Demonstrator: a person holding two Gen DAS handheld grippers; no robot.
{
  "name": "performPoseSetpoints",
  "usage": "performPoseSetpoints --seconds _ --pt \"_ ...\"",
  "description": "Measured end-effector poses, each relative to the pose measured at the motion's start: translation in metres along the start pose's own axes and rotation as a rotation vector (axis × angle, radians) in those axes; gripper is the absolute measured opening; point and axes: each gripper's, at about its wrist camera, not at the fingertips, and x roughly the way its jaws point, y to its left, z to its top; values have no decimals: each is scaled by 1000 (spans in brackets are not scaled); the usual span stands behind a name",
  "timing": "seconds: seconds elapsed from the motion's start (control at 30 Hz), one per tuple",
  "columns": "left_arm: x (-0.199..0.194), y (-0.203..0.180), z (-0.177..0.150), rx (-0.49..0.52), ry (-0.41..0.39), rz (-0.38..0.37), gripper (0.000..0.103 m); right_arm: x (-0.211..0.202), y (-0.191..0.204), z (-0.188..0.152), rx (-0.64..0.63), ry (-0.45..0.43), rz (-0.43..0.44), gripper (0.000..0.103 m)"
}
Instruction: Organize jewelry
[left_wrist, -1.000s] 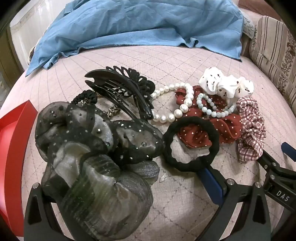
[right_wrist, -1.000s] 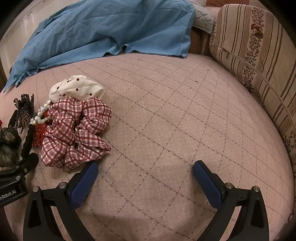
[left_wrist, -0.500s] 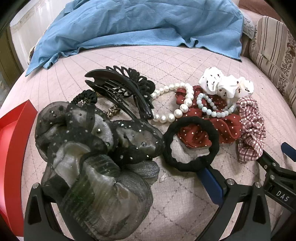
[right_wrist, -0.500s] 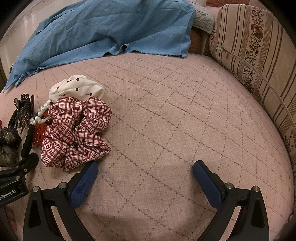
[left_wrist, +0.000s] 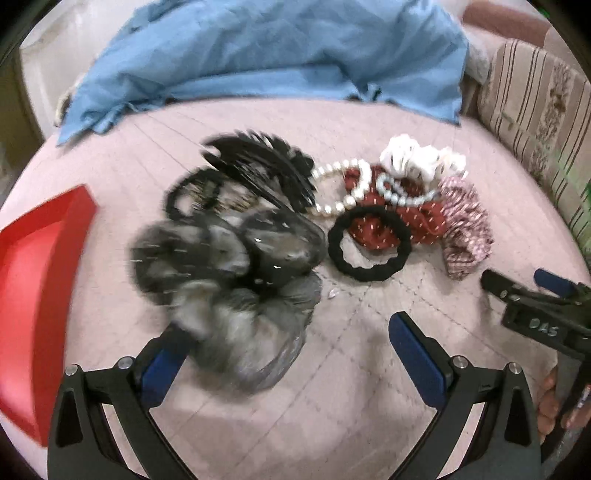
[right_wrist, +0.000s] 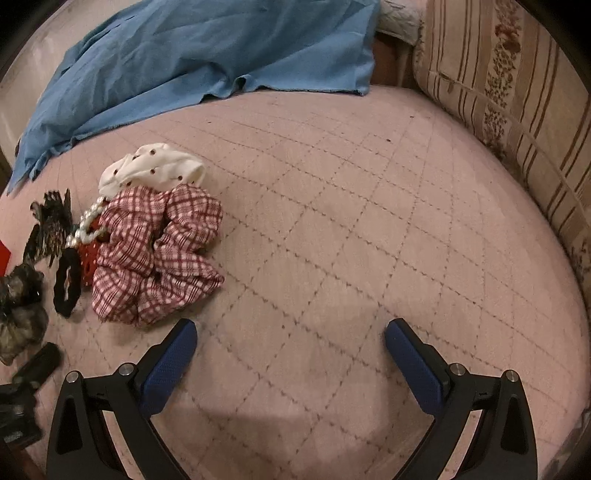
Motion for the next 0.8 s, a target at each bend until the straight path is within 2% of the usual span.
performPoseSetpoints --seconds 0.17,0.4,0.6,0.8 --pt "-44 13 -4 -7 -114 25 103 -20 6 -8 -27 -21 -29 100" --pt "-107 26 -15 1 -252 69 103 -83 9 -22 -56 -233 -50 100" --pt "-139 19 -27 22 -320 106 103 -118 8 -33 -18 -340 -46 100" --pt "-159 22 -36 -2 -337 102 103 -144 15 -46 6 -418 -32 100"
